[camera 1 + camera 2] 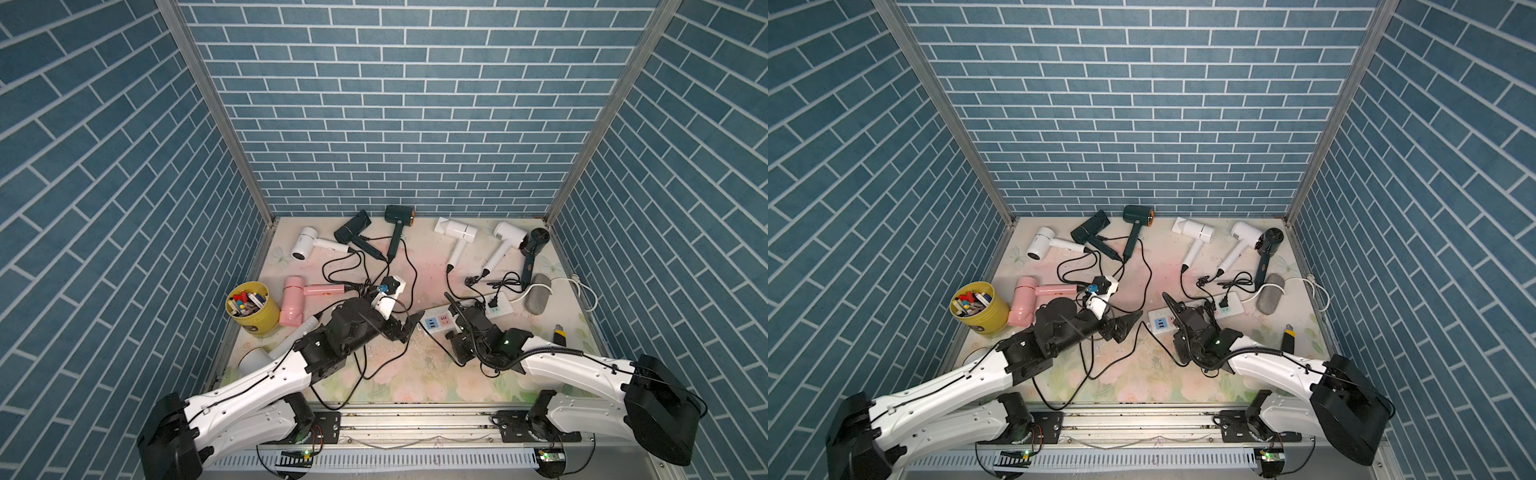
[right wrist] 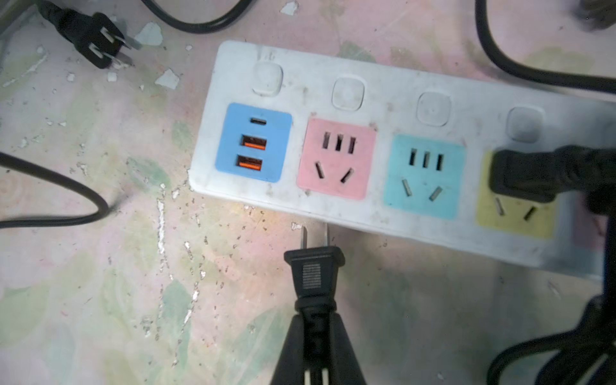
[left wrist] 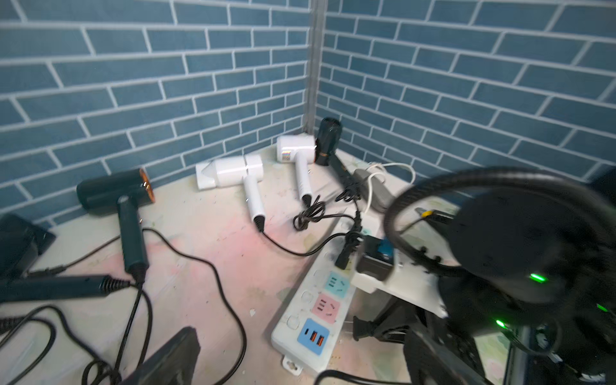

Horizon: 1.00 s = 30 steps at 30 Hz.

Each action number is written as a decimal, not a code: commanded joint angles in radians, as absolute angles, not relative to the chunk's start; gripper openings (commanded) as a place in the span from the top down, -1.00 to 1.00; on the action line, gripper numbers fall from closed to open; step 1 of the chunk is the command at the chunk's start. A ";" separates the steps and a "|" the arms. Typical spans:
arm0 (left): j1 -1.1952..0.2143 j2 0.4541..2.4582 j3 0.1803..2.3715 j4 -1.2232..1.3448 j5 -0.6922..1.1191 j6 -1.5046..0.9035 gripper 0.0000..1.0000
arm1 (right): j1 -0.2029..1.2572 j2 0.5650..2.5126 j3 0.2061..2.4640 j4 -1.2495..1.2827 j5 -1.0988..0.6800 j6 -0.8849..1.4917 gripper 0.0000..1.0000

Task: Charge the blow dryers
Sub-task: Pick up the plug from the center of the board, then insert the plug into the socket.

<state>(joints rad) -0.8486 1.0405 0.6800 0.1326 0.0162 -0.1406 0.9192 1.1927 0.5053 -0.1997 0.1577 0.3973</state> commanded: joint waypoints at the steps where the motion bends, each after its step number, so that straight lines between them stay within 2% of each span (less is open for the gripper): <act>1: -0.784 1.171 0.783 0.004 0.068 -0.242 -0.99 | 0.936 1.165 0.443 -0.039 0.293 0.448 1.00; 7: -0.688 1.470 0.985 -0.105 0.182 -0.276 -0.90 | 0.952 1.170 0.351 0.117 0.324 0.471 1.00; 19: -0.683 2.015 1.420 -0.252 0.332 -0.169 -0.76 | 0.954 1.190 0.235 0.343 0.258 0.512 1.00; 23: -0.684 2.103 1.473 -0.253 0.380 -0.165 -0.71 | 0.956 1.206 0.242 0.358 0.221 0.505 1.00; 30: -0.686 2.077 1.335 -0.115 0.449 -0.208 -0.69 | 0.956 1.239 0.227 0.410 0.243 0.521 1.00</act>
<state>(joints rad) -0.6838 2.0979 1.3926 -0.1516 0.3954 -0.1928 0.9504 1.2278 0.2409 0.3508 0.2283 0.4759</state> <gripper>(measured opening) 0.846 0.107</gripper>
